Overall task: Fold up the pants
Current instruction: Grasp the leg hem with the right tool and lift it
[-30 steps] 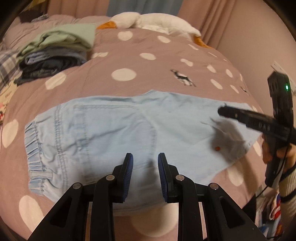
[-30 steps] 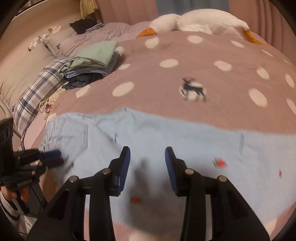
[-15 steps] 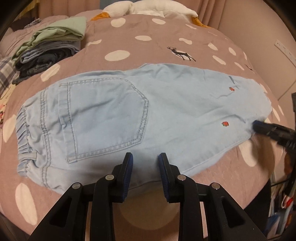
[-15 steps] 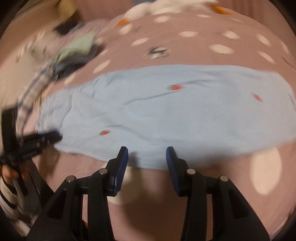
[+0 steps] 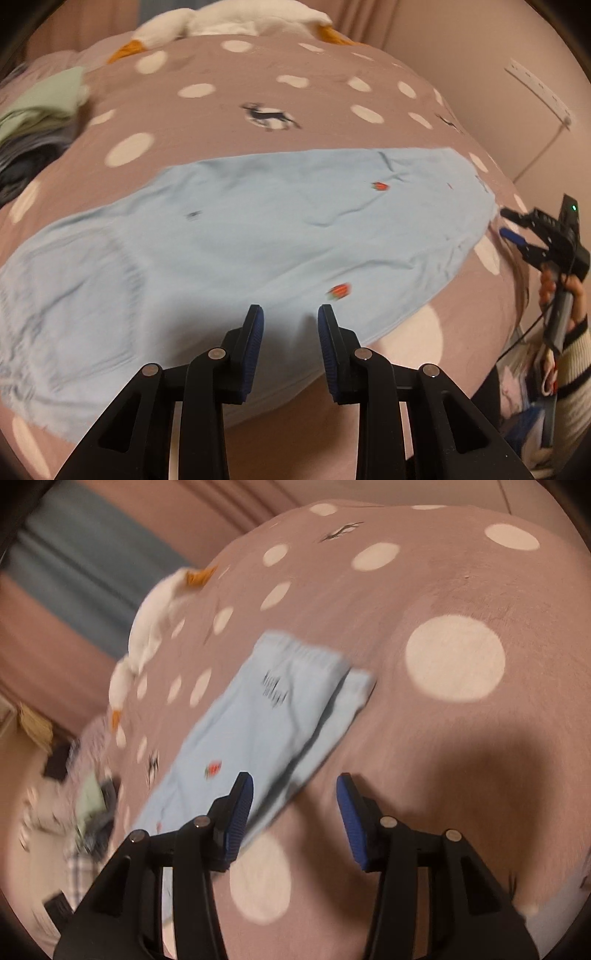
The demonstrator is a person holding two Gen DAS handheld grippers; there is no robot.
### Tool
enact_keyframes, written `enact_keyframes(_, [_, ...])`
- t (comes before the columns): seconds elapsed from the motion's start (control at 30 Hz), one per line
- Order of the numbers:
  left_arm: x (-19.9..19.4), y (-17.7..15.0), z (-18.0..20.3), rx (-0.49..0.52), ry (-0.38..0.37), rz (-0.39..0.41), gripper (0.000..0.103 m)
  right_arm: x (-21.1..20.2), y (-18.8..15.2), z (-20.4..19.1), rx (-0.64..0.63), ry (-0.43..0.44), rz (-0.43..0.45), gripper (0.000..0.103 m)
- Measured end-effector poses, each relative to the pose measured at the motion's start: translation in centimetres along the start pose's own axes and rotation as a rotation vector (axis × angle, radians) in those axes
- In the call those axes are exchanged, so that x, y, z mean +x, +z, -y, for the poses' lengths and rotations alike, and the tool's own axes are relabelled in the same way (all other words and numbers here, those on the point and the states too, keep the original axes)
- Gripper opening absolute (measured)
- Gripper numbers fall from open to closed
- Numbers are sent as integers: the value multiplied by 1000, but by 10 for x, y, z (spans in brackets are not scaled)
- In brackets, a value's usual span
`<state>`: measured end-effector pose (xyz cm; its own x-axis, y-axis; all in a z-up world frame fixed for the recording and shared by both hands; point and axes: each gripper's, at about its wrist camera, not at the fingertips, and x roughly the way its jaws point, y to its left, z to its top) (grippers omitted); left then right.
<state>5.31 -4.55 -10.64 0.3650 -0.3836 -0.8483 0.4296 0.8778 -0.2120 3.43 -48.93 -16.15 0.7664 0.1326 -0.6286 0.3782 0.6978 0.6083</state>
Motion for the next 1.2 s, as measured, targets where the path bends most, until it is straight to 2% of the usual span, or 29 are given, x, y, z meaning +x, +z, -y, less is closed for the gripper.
enact_keyframes(0.1, [12, 10, 15, 17, -29, -11, 28, 14, 14, 4, 53, -25, -8, 48])
enact_keyframes(0.27, [25, 23, 36, 46, -77, -18, 28, 21, 38, 17, 111, 14, 22, 47])
enact_keyframes(0.3, [29, 25, 39, 47, -84, -22, 28, 26, 41, 16, 116, 23, 22, 42])
enact_keyframes(0.33, [33, 27, 41, 47, -84, -27, 28, 25, 42, 17, 106, 12, 26, 19])
enact_keyframes(0.37, [36, 29, 43, 48, -82, -34, 28, 25, 43, 17, 89, 4, 25, 7])
enact_keyframes(0.43, [43, 31, 45, 45, -84, -50, 28, 23, 43, 18, 83, 21, 26, 5])
enact_keyframes(0.57, [48, 29, 46, 49, -82, -67, 28, 0, 42, 20, 68, 56, 82, 5])
enact_keyframes(0.7, [51, 28, 43, 35, -89, -80, 28, 25, 42, 46, 165, 21, -20, 5])
enact_keyframes(0.77, [49, 28, 42, 28, -94, -78, 28, 20, 42, 43, 161, 30, 1, 7])
enact_keyframes(0.87, [45, 29, 37, -11, -127, -78, 28, 3, 44, 7, 4, 14, 71, 7])
enact_keyframes(0.93, [38, 31, 31, -74, -183, -65, 28, -15, 40, -39, -182, 25, 126, 8])
enact_keyframes(0.97, [34, 32, 26, -118, -214, -53, 32, -18, 36, -54, -238, 37, 135, 9])
enact_keyframes(1.03, [24, 34, 11, -246, -299, -7, 74, -23, 15, -103, -415, 84, 132, 9])
enact_keyframes(1.07, [19, 34, 5, -303, -336, 19, 79, -22, 3, -122, -487, 101, 128, 9])
enact_keyframes(1.1, [14, 33, -3, -360, -385, 51, 79, -20, -9, -137, -546, 110, 123, 9])
enact_keyframes(1.2, [6, 35, -13, -432, -461, 73, 79, -11, -53, -179, -716, 150, 99, 9])
